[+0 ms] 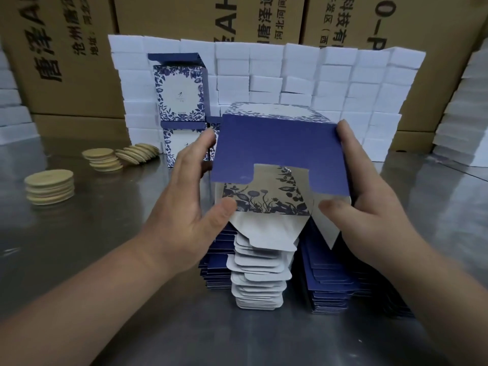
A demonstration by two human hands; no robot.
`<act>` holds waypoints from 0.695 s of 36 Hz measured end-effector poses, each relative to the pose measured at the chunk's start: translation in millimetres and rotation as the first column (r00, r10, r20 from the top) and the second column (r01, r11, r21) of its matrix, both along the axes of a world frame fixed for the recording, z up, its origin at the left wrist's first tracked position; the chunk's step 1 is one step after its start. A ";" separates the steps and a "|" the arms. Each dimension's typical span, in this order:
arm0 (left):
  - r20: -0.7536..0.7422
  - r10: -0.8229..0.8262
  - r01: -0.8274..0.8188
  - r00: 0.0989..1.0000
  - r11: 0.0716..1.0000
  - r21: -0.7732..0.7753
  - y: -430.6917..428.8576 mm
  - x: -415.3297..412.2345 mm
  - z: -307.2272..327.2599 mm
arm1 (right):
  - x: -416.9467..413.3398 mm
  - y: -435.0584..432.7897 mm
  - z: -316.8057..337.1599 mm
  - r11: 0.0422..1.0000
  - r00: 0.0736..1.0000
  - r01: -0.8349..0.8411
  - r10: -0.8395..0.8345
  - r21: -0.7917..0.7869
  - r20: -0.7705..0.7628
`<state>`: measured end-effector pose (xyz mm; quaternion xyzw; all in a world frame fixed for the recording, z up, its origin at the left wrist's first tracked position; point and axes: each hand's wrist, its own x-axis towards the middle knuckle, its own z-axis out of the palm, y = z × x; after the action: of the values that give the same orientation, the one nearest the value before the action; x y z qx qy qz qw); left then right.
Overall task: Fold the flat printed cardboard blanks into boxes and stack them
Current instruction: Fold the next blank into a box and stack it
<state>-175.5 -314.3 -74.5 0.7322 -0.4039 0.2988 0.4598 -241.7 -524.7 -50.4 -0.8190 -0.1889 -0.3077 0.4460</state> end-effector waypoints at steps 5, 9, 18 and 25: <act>0.015 0.059 -0.058 0.998 0.998 -0.020 -2.8 -3.3 2.6 | 0.9 -2.1 -3.6 0.999 0.999 0.041 -0.042 -0.022 -0.013; 0.084 0.030 -0.026 0.996 0.998 -0.059 -2.5 -3.6 3.9 | 1.3 -1.2 -4.4 0.999 0.999 0.047 -0.046 -0.020 0.011; 0.190 0.114 -0.108 0.975 0.993 -0.043 0.1 -1.9 2.1 | 2.7 -0.6 -6.2 0.997 0.997 0.064 -0.065 0.031 0.032; 0.243 0.173 -0.166 0.955 0.985 -0.050 0.1 -2.6 2.1 | 6.3 -5.7 -9.8 0.997 0.997 0.049 -0.053 0.062 0.056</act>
<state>-178.0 -314.2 -72.4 0.7148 -0.3892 0.4313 0.3893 -235.4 -530.4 -60.2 -0.8004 -0.1712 -0.3479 0.4572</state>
